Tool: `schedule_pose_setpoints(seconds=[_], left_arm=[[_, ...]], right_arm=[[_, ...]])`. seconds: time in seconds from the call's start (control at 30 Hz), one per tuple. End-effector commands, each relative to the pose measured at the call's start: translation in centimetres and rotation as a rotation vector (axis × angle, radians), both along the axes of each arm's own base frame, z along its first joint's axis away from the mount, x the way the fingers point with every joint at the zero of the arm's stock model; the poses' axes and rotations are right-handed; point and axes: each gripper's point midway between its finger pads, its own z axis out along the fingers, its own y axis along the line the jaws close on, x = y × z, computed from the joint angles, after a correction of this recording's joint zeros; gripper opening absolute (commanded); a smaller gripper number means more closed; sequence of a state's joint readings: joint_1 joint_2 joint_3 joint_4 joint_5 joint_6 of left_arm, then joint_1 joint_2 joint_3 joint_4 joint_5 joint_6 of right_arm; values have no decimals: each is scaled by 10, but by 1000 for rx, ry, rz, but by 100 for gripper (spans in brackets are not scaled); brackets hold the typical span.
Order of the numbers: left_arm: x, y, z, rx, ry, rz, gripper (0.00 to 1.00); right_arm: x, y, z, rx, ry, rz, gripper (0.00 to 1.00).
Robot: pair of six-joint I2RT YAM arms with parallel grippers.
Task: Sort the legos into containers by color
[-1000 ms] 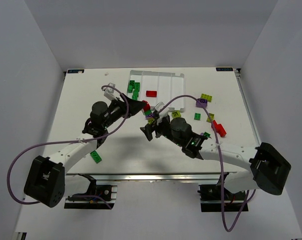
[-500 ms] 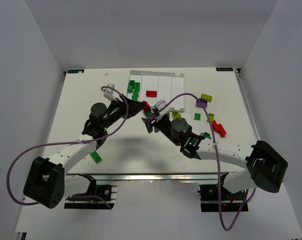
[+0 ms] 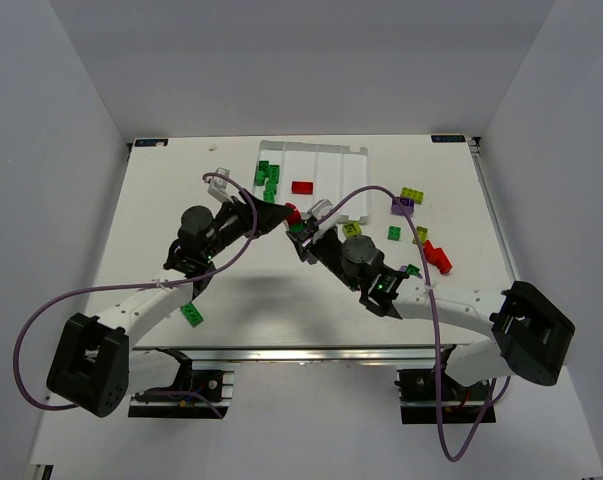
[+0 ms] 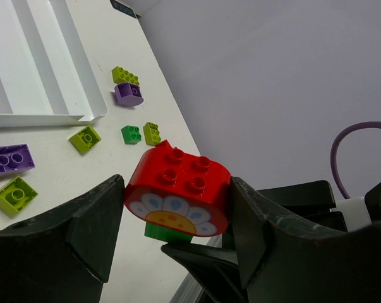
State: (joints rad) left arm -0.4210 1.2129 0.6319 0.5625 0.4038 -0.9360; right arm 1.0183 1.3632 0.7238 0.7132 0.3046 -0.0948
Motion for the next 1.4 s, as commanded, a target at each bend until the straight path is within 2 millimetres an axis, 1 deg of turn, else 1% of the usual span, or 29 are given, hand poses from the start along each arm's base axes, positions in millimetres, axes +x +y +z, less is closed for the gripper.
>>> schedule_pose_setpoints(seconds=[0.0, 0.03, 0.07, 0.13, 0.17, 0.2, 0.3, 0.33, 0.37, 0.43, 0.47, 0.6, 0.77, 0.87, 0.9, 0.93, 0.97, 1.0, 1.03, 1.07, 1.1, 1.13, 1.17, 1.2, 1.23, 1.27, 1.3, 1.33, 1.37], left_arm=[[-7, -2, 17, -28, -56, -27, 0], [-8, -1, 18, -28, -60, -27, 0], [-8, -2, 18, -29, -62, -28, 0], [-8, -1, 21, -28, -71, -26, 0], [-8, 0, 21, -22, -73, -21, 0], [-7, 1, 21, -17, -77, -12, 0], [-4, 9, 25, 12, -110, 40, 0], [-6, 13, 32, 12, -132, 56, 0], [-4, 17, 33, 15, -135, 83, 0], [-2, 23, 35, 26, -151, 113, 0], [-1, 27, 38, 23, -161, 135, 0], [8, 40, 34, 30, -153, 184, 0], [18, 46, 29, 14, -133, 193, 0], [27, 48, 23, 21, -115, 211, 0], [36, 48, 13, 46, -91, 222, 0], [44, 45, 15, 63, -80, 220, 0], [51, 42, 12, 83, -66, 216, 0], [61, 36, -7, 121, -25, 195, 0], [68, 33, -14, 141, -4, 191, 0], [79, 30, -3, 147, -26, 199, 0], [92, 27, -20, 196, -1, 218, 0], [99, 24, -27, 229, 14, 225, 0], [113, 20, -13, 242, -15, 241, 0], [121, 14, -16, 276, -20, 243, 0], [134, 11, -42, 323, 30, 258, 0], [149, 7, -27, 323, 4, 280, 0], [159, 5, -32, 346, 11, 298, 0], [173, 8, -61, 400, 66, 329, 0], [181, 8, -67, 423, 80, 341, 0]], right_arm=[[2, 6, 19, 54, -31, 10, 42], [2, 6, 19, 52, -30, 16, 39], [2, 7, 18, 50, -29, 20, 32], [4, 5, 15, 36, -19, 20, 26], [4, 6, 13, 37, -8, 34, 11], [5, 5, 10, 34, 3, 32, 0], [9, 2, -1, 22, 53, 49, 0], [13, -3, -7, 14, 75, 44, 0], [10, 0, -10, 9, 88, 76, 0], [12, -4, -19, -2, 112, 82, 0], [10, -2, -20, -4, 115, 101, 0], [6, -5, -17, -1, 114, 125, 0], [4, -8, -19, 9, 137, 134, 0], [11, -13, -12, 12, 118, 103, 0], [16, -19, -7, 17, 112, 75, 0], [25, -27, -1, 25, 105, 14, 0], [31, -34, 10, 43, 91, -17, 0], [39, -45, 15, 53, 91, -57, 0], [44, -54, 20, 66, 87, -79, 0], [44, -62, 33, 102, 77, -91, 0], [49, -75, 36, 113, 74, -118, 0], [47, -80, 41, 127, 67, -110, 0], [44, -88, 55, 161, 48, -112, 0], [45, -98, 59, 170, 39, -125, 0], [42, -101, 65, 183, 23, -116, 0], [38, -108, 79, 210, -3, -119, 0], [37, -113, 84, 223, -12, -123, 0], [34, -115, 87, 230, -18, -115, 0], [29, -119, 96, 248, -36, -108, 0]])
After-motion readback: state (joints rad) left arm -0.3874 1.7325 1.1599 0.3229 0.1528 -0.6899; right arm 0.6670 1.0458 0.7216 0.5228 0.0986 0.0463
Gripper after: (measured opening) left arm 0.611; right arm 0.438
